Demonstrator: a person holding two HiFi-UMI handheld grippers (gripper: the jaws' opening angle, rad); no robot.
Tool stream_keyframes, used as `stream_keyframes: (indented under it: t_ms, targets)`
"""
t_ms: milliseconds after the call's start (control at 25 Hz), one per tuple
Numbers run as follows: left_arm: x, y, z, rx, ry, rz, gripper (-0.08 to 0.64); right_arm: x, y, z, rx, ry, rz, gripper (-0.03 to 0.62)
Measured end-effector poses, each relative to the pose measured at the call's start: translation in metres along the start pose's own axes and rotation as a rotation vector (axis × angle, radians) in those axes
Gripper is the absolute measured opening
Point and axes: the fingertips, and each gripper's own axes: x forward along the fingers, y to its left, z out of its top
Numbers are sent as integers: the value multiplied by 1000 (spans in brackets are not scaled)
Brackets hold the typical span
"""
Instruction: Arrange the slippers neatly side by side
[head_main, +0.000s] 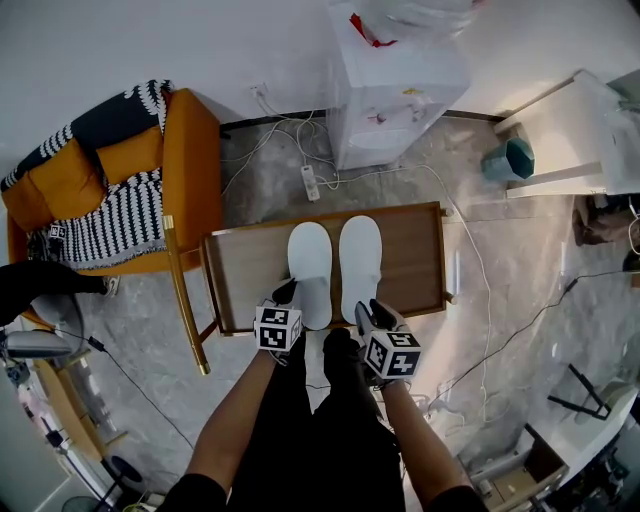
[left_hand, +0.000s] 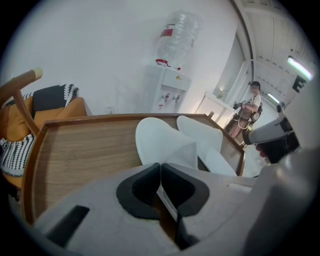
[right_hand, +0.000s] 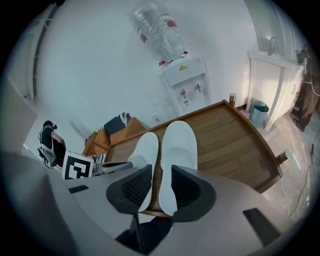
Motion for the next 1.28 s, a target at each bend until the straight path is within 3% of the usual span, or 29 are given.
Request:
stream_keyframes:
  t_ms: [280,320,440,560,760,840,1000,1280]
  targets:
    - [1,-6,-6,-18,19,-26,25,1,-2,0,4,1,-2,121]
    - [1,-7,-7,-23,24,-24,34,1,-2,1,3,0,-1,121]
    - [0,-8,-9,-34,39,-15,155,0,0,2,-4,0,8,121]
    - [-2,-8,-10,-33,50,-7,195,-1,2,3,-10,-2,12,121]
    - [-27,-6,-5,-92,9,-1,201,-4,6,9,-22,-18,14,120]
    - [-44,-3,2,-115,-31,24,182,-8,9,14,-32,-32,14,104]
    - [-80,-3,23,-136,-100,49,50,-19,16,32,-55,-75,15,53]
    - [-158,-45,86,-122,-298,32,17,-66,39,75,-137,-187,47,21]
